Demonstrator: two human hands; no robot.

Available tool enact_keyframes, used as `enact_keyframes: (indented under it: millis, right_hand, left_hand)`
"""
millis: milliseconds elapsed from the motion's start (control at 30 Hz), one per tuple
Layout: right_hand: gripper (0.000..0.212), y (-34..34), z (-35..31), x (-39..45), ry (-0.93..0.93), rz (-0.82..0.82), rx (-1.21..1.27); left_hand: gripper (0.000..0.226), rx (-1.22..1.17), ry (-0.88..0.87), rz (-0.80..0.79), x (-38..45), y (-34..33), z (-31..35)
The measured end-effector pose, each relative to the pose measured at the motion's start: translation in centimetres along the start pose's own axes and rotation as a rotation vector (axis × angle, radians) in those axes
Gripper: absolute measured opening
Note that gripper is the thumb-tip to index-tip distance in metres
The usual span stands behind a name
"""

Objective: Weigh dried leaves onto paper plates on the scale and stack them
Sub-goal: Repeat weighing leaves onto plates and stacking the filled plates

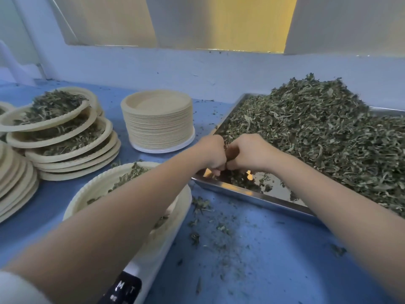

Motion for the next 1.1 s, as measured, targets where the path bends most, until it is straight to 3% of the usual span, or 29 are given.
enact_keyframes:
  millis: [133,300,533,600,700,867,1100]
  right_hand:
    - [0.011,2.5,-0.7,-2.4,0.051,0.126,0.248]
    - [0.008,4.6,-5.1,-4.5,0.158,0.228,0.31]
    - [0.012,1.6,-14.6,-5.1,0.347,0.117,0.355]
    - [0.014,0.5,-16.2,-5.2,0.378,0.03,0.391]
    - [0.03,-0.7,-17.1,-5.1,0.346,-0.11,0.264]
    - [0.021,1.3,-16.4,-5.2,0.299,0.098,0.247]
    - [0.015,0.4,-16.9,-5.2,0.345,0.101,0.3]
  left_hand:
    - [0.015,-0.157,-0.105,0.114,-2.1,2.3,0.4]
    - [0.009,-0.17,-0.157,0.252,-7.2,5.4,-0.8]
    - [0.014,-0.226,-0.091,0.312,-15.0,7.0,-8.0]
    - [0.011,-0.297,-0.098,0.276,-16.8,6.8,-9.7]
    - [0.024,-0.351,-0.06,0.188,-18.3,5.7,-11.6]
    - [0.029,-0.425,-0.074,0.269,-19.1,5.7,-13.4]
    - [0.017,-0.424,-0.173,0.396,-18.6,5.6,-13.2]
Point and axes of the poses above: each hand's wrist, its own x-axis towards the middle knuckle, its own y-axis out of the back of the hand, z = x × y, the point moved 7 cm from there along x, towards the middle knuckle, and after that the axes turned 14 degrees about -z, right-handed, at the moved point
